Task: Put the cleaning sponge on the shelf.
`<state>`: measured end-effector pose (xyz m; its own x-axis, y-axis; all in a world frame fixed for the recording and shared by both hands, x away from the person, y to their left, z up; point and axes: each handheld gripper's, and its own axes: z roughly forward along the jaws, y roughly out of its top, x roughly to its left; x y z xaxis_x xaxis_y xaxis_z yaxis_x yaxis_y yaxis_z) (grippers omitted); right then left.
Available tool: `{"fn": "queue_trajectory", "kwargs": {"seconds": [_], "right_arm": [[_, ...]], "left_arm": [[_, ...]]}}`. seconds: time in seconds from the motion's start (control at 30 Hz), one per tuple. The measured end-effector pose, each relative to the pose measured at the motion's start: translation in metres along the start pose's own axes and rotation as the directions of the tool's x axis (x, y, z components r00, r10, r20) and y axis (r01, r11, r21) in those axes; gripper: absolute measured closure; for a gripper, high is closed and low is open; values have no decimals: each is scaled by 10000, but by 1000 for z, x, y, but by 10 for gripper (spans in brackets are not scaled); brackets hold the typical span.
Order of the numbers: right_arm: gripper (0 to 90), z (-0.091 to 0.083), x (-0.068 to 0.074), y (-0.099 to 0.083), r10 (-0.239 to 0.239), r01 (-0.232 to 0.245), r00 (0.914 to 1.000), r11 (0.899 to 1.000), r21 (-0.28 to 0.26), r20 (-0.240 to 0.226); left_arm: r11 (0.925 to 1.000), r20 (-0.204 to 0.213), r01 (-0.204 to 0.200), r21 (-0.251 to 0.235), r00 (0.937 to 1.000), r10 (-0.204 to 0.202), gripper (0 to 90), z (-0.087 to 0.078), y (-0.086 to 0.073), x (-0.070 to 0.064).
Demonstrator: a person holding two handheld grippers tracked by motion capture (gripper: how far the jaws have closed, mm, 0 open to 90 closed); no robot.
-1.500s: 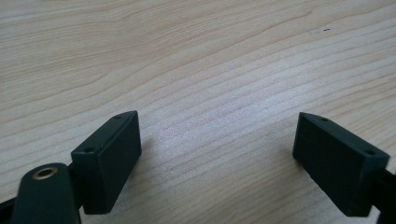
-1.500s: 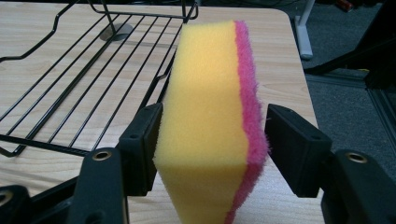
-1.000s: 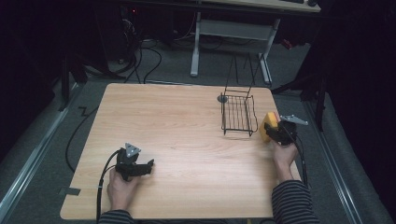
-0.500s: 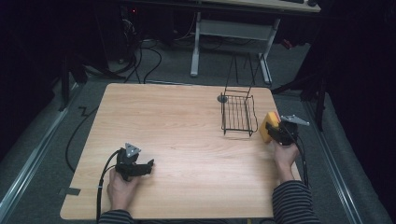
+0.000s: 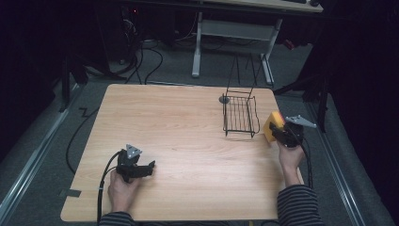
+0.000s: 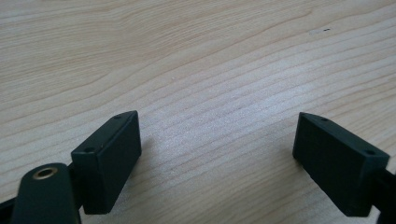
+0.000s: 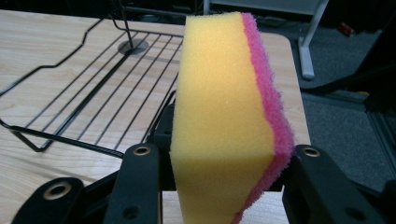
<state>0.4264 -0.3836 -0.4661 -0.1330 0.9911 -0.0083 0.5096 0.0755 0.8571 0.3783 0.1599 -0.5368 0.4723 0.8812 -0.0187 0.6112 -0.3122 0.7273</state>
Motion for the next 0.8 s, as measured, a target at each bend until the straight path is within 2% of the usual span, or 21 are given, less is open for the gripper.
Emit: {"fn": "queue_trajectory", "kwargs": {"seconds": [0.23, 0.5, 0.8], "right_arm": [[612, -19, 8, 7, -500, 493, 9986, 9979, -413, -148], [612, -39, 25, 16, -1179, 1123, 9915, 9891, -953, -550], [613, -52, 37, 29, -1221, 1064, 9853, 9858, -1300, -1192]], "left_arm": [[10000, 3, -2, 2, 10000, 2, 157, 0, 0, 0], [10000, 6, -1, 5, 10000, 1, 158, 0, 0, 0], [10000, 13, 2, -7, 10000, -2, 158, 0, 0, 0]]}}
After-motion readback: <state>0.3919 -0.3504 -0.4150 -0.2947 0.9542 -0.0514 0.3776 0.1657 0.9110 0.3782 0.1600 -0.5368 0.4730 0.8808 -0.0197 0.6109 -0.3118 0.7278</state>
